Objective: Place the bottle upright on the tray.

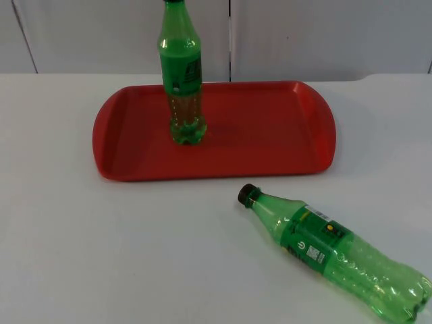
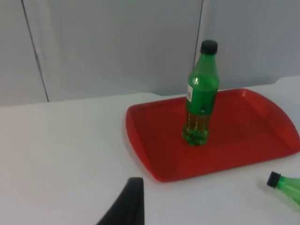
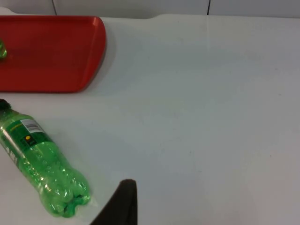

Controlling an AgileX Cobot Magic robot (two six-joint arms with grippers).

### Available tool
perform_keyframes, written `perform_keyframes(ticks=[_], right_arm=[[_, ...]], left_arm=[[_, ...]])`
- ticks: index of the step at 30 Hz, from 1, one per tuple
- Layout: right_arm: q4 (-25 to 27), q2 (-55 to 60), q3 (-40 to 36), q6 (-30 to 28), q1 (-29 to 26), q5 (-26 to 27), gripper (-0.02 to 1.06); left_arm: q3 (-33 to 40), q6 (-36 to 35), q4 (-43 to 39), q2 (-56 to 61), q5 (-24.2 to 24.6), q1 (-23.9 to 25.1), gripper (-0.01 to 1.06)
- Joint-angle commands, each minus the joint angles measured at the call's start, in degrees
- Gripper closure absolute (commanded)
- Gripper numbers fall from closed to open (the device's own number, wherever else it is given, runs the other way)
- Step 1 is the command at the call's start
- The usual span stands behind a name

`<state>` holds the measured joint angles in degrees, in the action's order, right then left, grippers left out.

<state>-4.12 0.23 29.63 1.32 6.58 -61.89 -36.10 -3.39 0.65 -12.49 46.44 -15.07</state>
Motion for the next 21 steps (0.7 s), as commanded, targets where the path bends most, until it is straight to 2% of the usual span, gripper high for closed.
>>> perform_keyframes(ticks=[1, 5, 8, 10, 15, 21], right_arm=[[0.3, -0.2, -0.2, -0.6, 0.0, 0.1, 0.00], [0.3, -0.2, -0.2, -0.6, 0.0, 0.1, 0.00], [0.3, -0.2, -0.2, -0.6, 0.0, 0.1, 0.00], [0.3, -0.2, -0.2, -0.6, 0.0, 0.1, 0.00], [0.3, -0.2, -0.2, -0.6, 0.0, 0.1, 0.00], [0.3, -0.2, -0.2, -0.6, 0.0, 0.1, 0.00]], left_arm=[[1.1, 0.6, 1.1, 2.3, 2.4, -0.3, 0.00], [1.5, 3.4, 2.5, 6.9, 7.0, -0.3, 0.00], [1.5, 4.1, 3.6, 8.9, 8.3, -0.3, 0.00], [1.6, 7.0, 4.9, 11.2, 10.9, -0.3, 0.00], [1.6, 9.6, 5.5, 12.5, 13.1, -0.3, 0.00], [3.5, 9.5, 5.6, 12.5, 15.1, -0.3, 0.00]])
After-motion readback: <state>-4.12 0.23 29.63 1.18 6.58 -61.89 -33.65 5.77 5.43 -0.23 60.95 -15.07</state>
